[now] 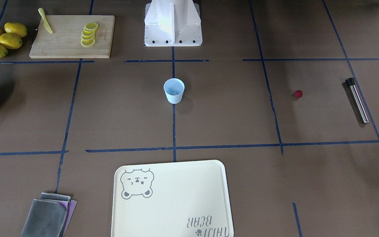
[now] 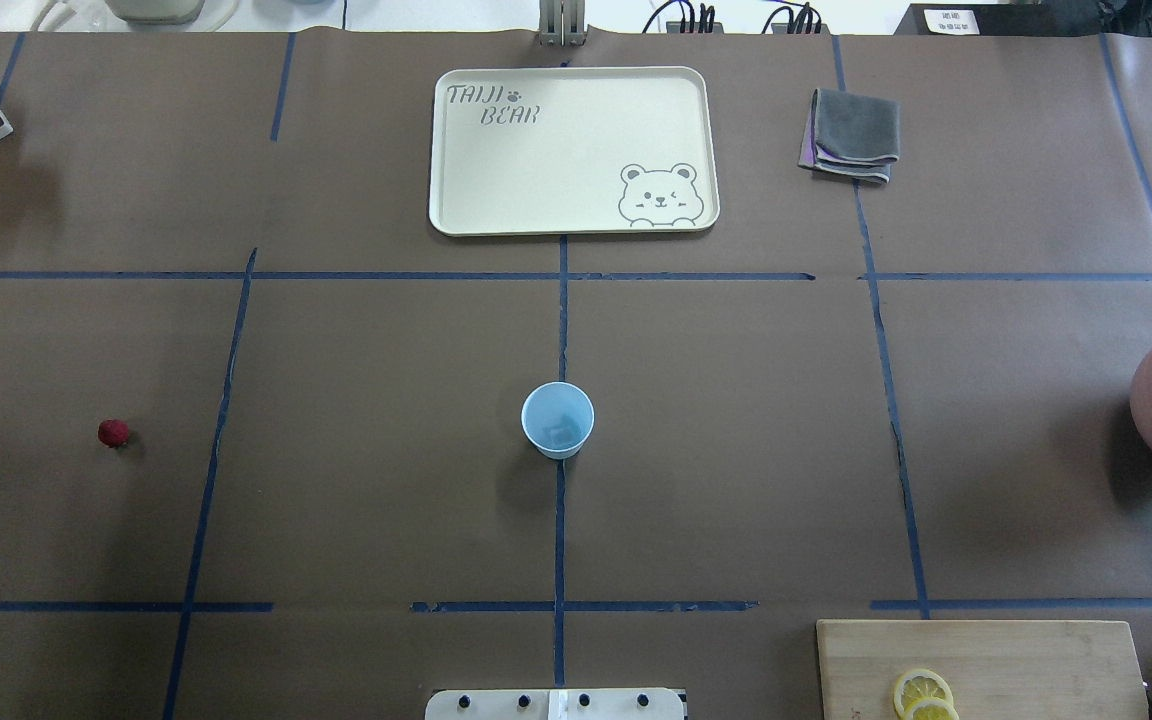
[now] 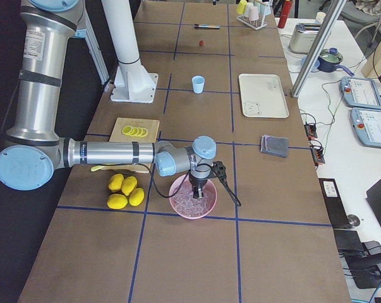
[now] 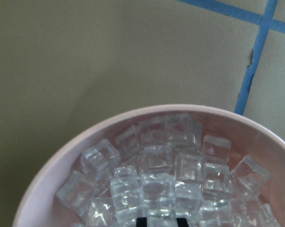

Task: Mash ice and strawberries in cup
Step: 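Lower the right gripper into the bowl and grasp another ice cube, then carry the ice cube with the right gripper to the blue cup and drop it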

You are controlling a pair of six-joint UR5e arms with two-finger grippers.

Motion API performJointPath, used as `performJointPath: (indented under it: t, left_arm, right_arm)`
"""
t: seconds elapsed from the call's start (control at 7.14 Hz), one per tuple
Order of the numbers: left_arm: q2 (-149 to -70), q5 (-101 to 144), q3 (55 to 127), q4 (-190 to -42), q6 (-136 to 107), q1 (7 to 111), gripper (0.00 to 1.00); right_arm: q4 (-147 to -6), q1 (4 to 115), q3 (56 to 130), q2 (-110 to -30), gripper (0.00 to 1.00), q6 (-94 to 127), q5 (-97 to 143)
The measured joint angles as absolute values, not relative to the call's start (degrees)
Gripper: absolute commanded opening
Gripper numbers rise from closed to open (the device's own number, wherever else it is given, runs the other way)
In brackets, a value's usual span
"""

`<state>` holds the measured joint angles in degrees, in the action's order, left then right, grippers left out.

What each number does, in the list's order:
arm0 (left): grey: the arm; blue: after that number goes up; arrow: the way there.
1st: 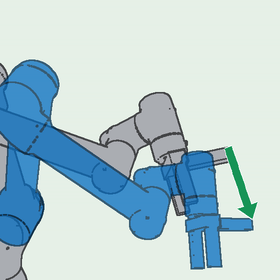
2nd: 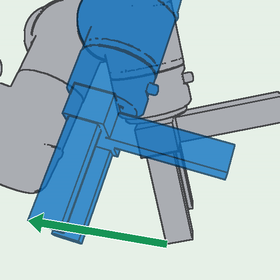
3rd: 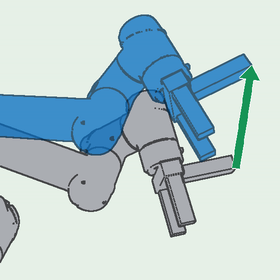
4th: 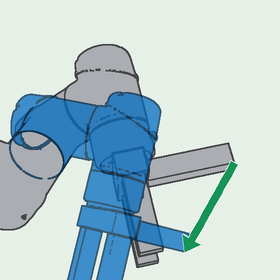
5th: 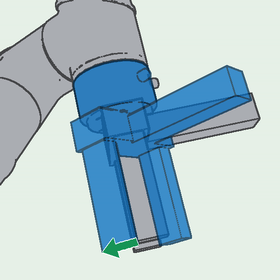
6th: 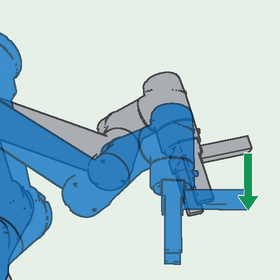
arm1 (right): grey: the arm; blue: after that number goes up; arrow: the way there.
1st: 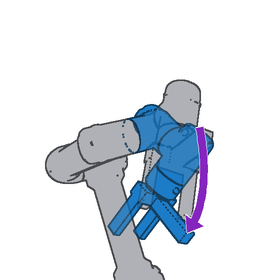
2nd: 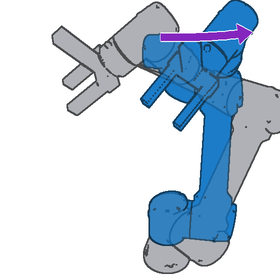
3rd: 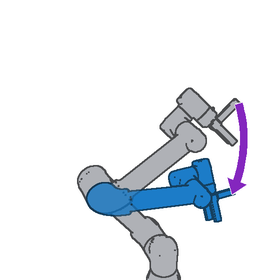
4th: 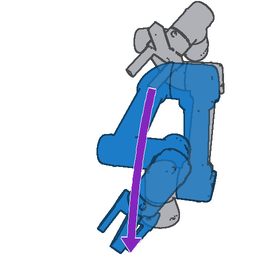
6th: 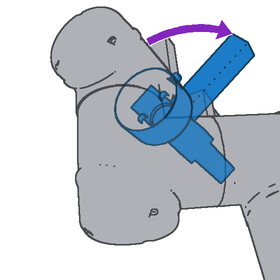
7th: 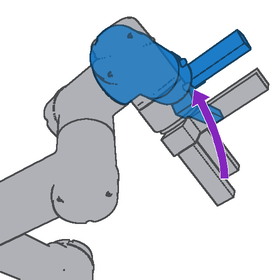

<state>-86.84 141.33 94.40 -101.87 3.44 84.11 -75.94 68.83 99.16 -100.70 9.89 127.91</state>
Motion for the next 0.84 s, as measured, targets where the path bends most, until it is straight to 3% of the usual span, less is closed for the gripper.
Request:
performJointPath:
  t: [0.28, 0.56, 0.84]
  left_arm:
    - [-86.84, 141.79, 94.42, -101.92, 3.44, 84.11, 1.00]
    - [-86.84, 142.73, 94.41, -101.95, 3.51, 84.11, 1.00]
    - [-86.83, 142.89, 94.39, -101.95, 3.51, 84.11, 1.00]
  right_arm:
    - [-76.92, 69.43, 105.34, -101.21, 0.00, 12.24, 128.74]
    - [-78.01, 68.65, 113.84, -100.20, 0.00, 28.51, 132.70]
    - [-78.16, 62.12, 119.10, -92.87, 0.00, 52.83, 134.83]
